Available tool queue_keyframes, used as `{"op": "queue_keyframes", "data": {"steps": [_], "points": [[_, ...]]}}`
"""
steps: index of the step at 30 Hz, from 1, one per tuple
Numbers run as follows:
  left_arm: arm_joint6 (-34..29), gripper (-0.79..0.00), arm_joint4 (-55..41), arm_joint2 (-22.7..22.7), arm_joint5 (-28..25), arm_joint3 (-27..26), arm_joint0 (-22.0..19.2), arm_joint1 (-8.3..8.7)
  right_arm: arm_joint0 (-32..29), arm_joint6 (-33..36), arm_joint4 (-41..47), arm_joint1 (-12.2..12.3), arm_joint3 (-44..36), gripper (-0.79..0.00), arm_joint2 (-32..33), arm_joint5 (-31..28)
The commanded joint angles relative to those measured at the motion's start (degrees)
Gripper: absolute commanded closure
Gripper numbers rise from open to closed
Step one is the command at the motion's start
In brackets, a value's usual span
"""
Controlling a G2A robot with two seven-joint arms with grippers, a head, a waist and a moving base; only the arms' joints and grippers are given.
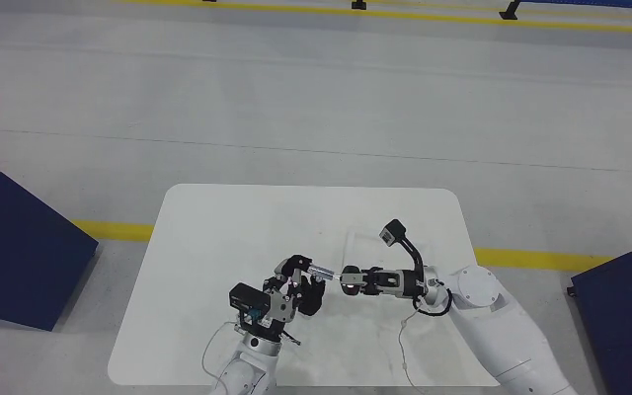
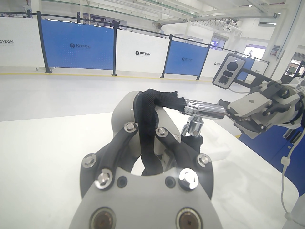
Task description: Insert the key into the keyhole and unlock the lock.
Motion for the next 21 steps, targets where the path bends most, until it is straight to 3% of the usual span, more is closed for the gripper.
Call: {"op": "queue_keyframes", "data": {"steps": [1,21], "points": [[0.12,0.0,-0.17,-0.1,-0.18,-0.15,0.11,0.0,-0.04,0.06,-0.02,-0.03,-0.08,0.0,-0.01,0.06],[0.99,0.0,0.11,-0.46,-1.46,-0.78,0.73,-0.02,0.39,0.06,-1.1,-0.61,-0.38,0.0,-0.88,1.26]]}}
